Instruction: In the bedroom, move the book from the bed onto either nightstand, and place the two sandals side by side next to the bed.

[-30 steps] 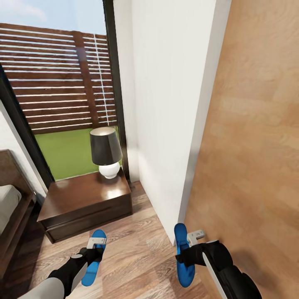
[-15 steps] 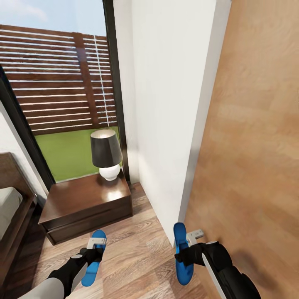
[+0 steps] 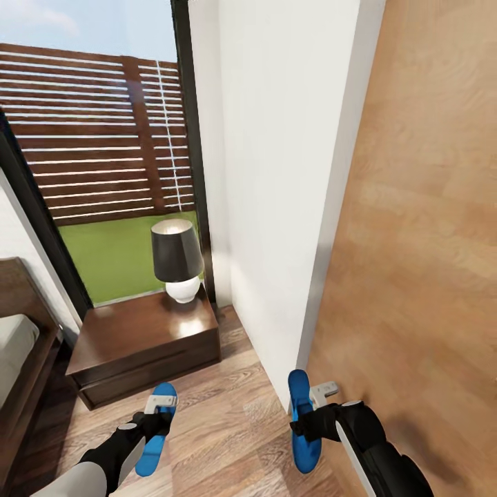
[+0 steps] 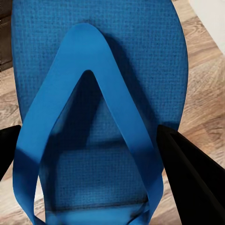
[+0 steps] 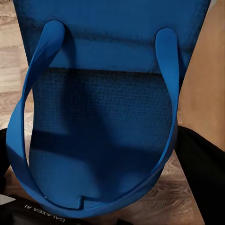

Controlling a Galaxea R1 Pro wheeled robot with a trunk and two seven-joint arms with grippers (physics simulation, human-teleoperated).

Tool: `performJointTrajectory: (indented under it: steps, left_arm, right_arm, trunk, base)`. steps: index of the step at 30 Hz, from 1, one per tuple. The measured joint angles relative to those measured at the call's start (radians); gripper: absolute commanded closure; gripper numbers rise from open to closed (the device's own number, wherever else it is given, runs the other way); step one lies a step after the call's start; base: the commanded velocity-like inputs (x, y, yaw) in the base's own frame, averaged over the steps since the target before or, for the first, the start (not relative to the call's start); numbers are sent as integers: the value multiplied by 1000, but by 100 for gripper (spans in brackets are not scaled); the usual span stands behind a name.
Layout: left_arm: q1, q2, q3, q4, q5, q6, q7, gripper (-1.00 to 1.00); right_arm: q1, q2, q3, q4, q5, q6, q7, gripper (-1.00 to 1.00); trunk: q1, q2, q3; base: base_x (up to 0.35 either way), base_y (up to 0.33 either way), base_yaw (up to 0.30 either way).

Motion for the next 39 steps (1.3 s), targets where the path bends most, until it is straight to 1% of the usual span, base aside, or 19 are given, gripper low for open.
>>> performJointTrajectory:
  steps: [37, 39]
  left_arm:
    - [0, -2, 0, 0, 0, 0, 0, 100]
    - [0, -2, 0, 0, 0, 0, 0, 100]
  right_arm:
    - [0, 0, 2, 0, 1, -1, 1, 100]
    - [0, 0, 2, 0, 1, -1, 1, 100]
  trunk:
    - [-142, 259, 116]
    - [-142, 259, 116]
  base:
    - [0, 0, 0]
    - [0, 0, 0]
